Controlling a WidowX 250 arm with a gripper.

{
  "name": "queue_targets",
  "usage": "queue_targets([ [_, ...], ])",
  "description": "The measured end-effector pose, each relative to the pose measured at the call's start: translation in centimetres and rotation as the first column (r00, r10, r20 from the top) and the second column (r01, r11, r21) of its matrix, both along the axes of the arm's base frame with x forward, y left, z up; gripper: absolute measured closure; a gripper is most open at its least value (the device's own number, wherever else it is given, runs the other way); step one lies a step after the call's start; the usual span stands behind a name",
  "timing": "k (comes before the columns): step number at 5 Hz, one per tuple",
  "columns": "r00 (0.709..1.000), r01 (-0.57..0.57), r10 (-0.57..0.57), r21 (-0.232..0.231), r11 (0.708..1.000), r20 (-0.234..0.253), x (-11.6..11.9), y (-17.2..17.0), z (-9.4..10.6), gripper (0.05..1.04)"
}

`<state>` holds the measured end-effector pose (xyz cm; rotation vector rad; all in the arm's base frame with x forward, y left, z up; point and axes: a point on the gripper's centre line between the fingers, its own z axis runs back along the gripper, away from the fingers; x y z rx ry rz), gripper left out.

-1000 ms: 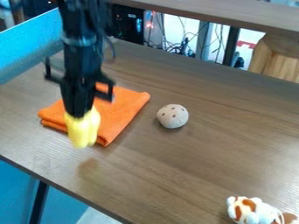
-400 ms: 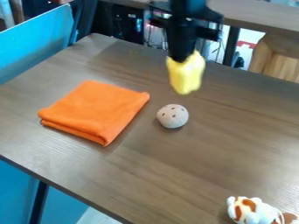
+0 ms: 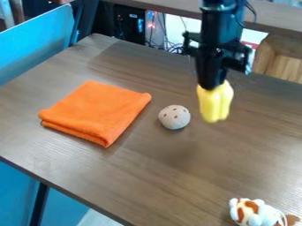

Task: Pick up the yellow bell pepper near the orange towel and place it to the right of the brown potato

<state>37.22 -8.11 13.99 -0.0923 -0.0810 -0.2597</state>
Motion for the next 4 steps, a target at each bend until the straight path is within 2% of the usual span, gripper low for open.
queue_targets([
  [1,0.998,0.024,-0.022,0.04,0.999,-0.054,-0.2,-0.7,-2.1,0.965],
  [2,0.998,0.018,-0.014,0.074,0.997,-0.064,0.3,-0.3,-3.8,0.965],
  [3,0.999,0.003,0.002,0.111,0.994,-0.044,0.8,0.2,-4.4,0.965],
  [4,0.998,-0.005,0.012,0.125,0.992,-0.059,0.9,0.3,-5.3,0.965],
])
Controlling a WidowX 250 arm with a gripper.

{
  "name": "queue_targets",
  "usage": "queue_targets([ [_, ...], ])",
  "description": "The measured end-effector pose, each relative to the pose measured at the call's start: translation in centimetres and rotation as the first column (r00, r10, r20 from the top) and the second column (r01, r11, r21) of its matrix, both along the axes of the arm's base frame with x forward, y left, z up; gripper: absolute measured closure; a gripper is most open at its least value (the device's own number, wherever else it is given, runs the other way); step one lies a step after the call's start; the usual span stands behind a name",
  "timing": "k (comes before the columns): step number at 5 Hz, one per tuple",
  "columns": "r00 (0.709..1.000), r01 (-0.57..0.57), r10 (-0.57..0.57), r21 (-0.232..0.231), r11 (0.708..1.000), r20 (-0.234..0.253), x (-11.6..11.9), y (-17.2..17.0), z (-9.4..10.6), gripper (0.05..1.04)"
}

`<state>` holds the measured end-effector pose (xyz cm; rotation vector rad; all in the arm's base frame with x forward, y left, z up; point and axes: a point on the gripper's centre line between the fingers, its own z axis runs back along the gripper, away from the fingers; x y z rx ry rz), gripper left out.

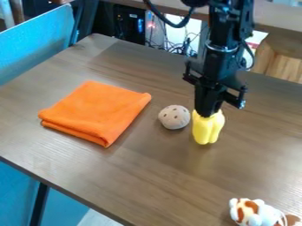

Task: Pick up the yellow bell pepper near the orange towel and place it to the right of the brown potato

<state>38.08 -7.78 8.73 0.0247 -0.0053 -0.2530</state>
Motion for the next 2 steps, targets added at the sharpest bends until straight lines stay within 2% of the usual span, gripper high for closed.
queue_targets([
  [1,1.0,0.003,-0.003,-0.012,1.0,0.005,0.28,-0.47,0.08,0.966],
  [2,1.0,-0.007,0.007,-0.024,1.0,-0.019,0.77,-0.87,-0.48,0.933],
])
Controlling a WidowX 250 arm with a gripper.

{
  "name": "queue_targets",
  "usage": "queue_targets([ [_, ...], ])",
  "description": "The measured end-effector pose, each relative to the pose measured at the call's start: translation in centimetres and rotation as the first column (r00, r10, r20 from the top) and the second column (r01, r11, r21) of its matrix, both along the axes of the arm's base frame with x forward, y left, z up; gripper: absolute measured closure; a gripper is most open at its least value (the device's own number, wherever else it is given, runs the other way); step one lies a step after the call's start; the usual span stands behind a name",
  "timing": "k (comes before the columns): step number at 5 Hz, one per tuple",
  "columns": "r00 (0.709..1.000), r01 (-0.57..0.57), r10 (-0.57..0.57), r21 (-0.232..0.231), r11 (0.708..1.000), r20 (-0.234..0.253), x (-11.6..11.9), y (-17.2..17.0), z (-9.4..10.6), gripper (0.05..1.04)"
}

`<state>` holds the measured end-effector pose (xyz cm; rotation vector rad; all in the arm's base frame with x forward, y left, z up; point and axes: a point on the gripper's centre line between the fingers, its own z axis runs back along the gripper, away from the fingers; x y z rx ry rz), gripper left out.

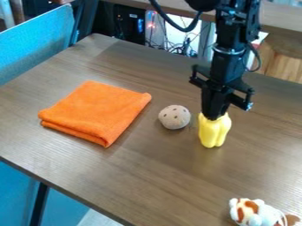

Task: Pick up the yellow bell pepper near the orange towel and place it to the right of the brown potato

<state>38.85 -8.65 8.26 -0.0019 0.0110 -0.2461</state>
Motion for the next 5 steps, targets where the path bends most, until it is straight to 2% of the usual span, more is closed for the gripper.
queue_targets([
  [1,1.0,-0.015,0.015,0.018,1.0,-0.018,0.1,0.1,0.0,0.719],
  [2,0.999,-0.028,0.029,0.026,0.999,-0.023,0.1,0.2,0.1,0.42],
  [3,0.999,-0.039,0.039,0.026,0.999,-0.009,0.1,0.3,0.5,0.137],
  [4,0.995,-0.038,0.041,-0.041,0.998,0.086,-1.1,-0.1,4.3,0.079],
  [5,0.989,-0.06,0.072,-0.09,0.994,0.128,-3.7,0.0,6.8,0.083],
])
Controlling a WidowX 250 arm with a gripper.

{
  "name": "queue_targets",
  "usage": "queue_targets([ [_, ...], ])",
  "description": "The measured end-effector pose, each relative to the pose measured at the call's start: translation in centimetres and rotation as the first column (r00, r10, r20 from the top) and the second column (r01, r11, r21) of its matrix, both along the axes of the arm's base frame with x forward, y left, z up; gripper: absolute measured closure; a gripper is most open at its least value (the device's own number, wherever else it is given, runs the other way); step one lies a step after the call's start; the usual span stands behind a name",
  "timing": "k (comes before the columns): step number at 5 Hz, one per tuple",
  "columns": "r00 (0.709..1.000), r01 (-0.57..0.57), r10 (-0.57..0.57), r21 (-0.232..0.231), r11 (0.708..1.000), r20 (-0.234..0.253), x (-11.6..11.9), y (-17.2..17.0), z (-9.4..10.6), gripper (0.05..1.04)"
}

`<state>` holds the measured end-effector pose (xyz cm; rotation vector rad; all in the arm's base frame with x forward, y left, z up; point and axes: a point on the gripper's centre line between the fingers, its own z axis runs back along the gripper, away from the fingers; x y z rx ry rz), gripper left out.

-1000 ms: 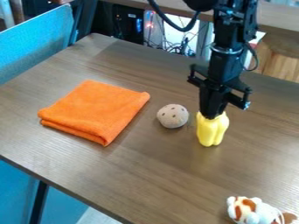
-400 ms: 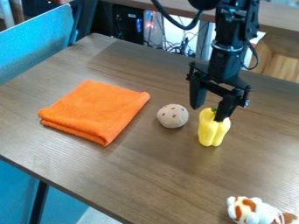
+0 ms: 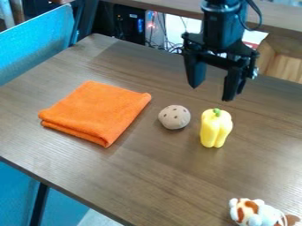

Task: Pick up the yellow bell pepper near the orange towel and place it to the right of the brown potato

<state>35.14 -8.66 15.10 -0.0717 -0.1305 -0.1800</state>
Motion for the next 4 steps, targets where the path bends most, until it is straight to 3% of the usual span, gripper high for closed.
queue_targets([
  [1,0.998,0.06,-0.061,0.083,0.995,0.01,-2.9,-1.4,0.3,0.083],
  [3,0.961,0.274,-0.265,0.139,0.952,-0.076,-8.9,-4.8,-1.8,0.083],
  [4,0.942,0.333,-0.321,0.153,0.93,-0.1,-10.3,-5.3,-2.7,0.083],
])
